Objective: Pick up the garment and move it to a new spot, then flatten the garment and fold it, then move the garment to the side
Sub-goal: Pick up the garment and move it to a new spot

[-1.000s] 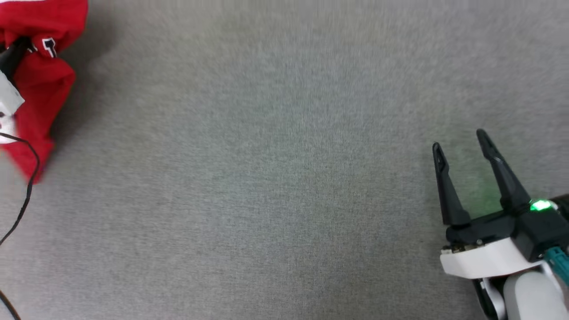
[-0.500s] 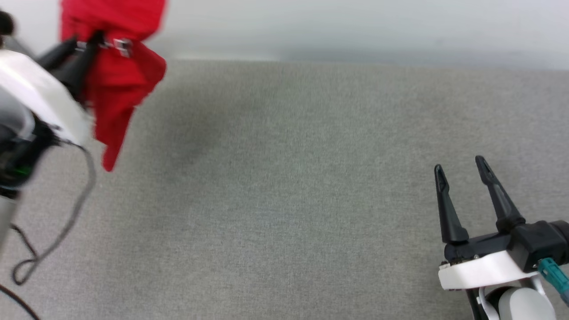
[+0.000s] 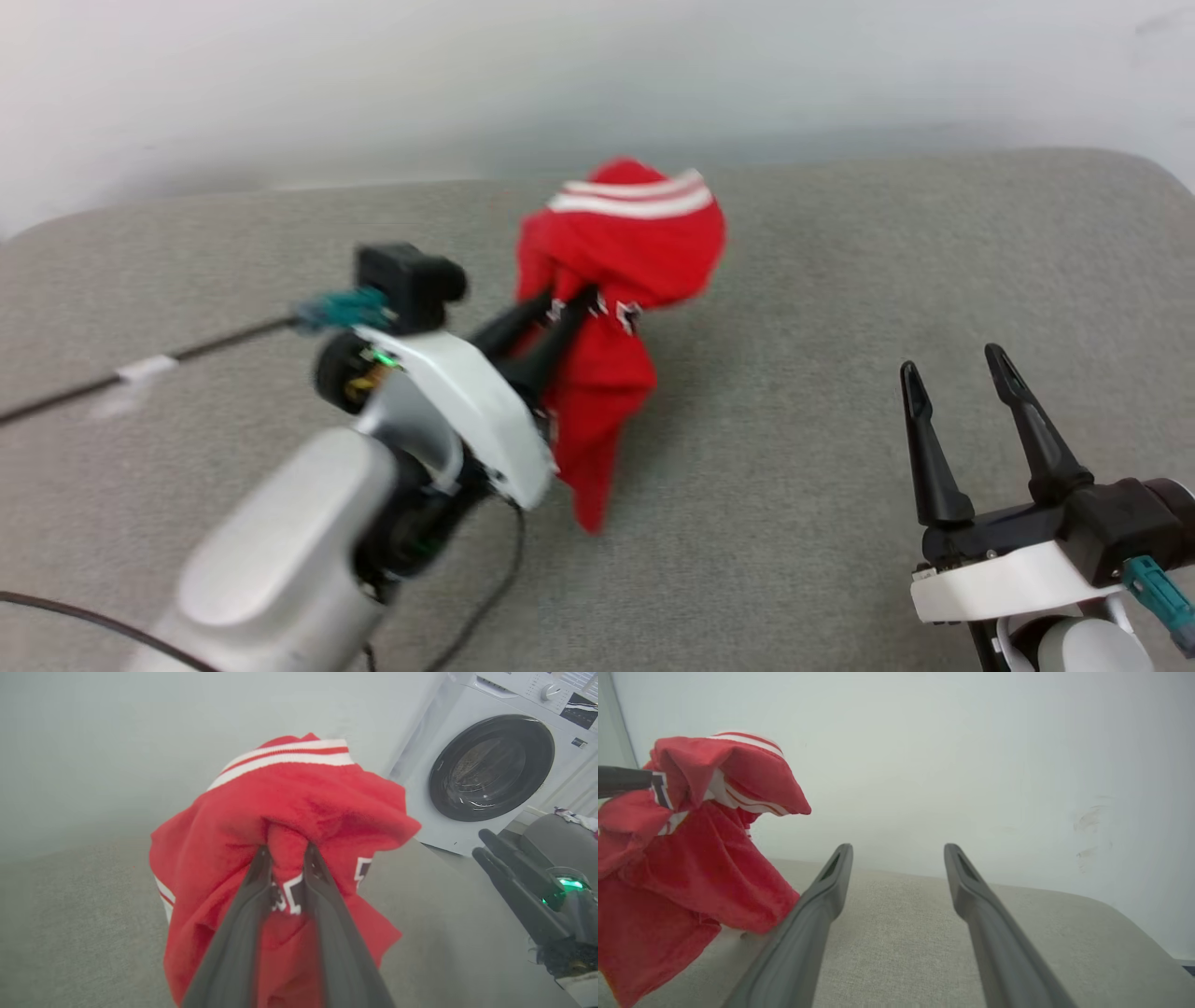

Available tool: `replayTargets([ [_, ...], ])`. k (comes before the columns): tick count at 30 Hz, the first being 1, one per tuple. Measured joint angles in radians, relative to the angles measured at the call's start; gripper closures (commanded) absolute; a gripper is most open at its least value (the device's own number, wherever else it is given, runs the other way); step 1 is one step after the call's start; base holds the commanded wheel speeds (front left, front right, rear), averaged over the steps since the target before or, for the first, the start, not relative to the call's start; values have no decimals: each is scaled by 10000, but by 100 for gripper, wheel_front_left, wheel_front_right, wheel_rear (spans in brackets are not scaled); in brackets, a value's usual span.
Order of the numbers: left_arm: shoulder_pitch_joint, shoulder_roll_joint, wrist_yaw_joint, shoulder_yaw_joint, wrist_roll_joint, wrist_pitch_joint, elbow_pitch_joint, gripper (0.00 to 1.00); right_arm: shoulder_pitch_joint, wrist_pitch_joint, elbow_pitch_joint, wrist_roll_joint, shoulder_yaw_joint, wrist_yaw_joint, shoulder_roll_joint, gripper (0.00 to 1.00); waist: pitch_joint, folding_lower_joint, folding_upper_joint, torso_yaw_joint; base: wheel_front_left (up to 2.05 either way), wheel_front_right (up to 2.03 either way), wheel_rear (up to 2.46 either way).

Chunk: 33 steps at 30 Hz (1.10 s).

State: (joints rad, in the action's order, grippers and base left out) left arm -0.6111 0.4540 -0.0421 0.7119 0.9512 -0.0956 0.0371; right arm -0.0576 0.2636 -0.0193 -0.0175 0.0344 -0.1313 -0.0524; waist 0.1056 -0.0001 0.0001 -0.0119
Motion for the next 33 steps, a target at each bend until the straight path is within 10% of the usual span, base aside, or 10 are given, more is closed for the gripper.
replayTargets([
  [8, -58, -2036, -109, 1505, -1256, 834, 2322, 100, -276, 0, -84, -121, 109, 0, 4, 0, 680, 0, 0, -878, 0, 0, 0],
  [10, -254, -2355, -17, 1870, -1657, 1009, 3047, 0, -295, 0, -79, -165, 155, 0, 2, 0, 854, 0, 0, -1085, 0, 0, 0],
  [23, -481, -2757, 715, 1691, -1914, 3145, 4926, 0, -228, 0, 77, -121, 79, 0, 6, 0, 745, 1, 0, -1222, 0, 0, 0],
  [33, 623, -1009, -485, -453, -2997, 3572, 2851, 0, 145, 0, -197, -161, 42, 2, 15, 0, -270, 1, 0, -539, 0, 0, 0],
])
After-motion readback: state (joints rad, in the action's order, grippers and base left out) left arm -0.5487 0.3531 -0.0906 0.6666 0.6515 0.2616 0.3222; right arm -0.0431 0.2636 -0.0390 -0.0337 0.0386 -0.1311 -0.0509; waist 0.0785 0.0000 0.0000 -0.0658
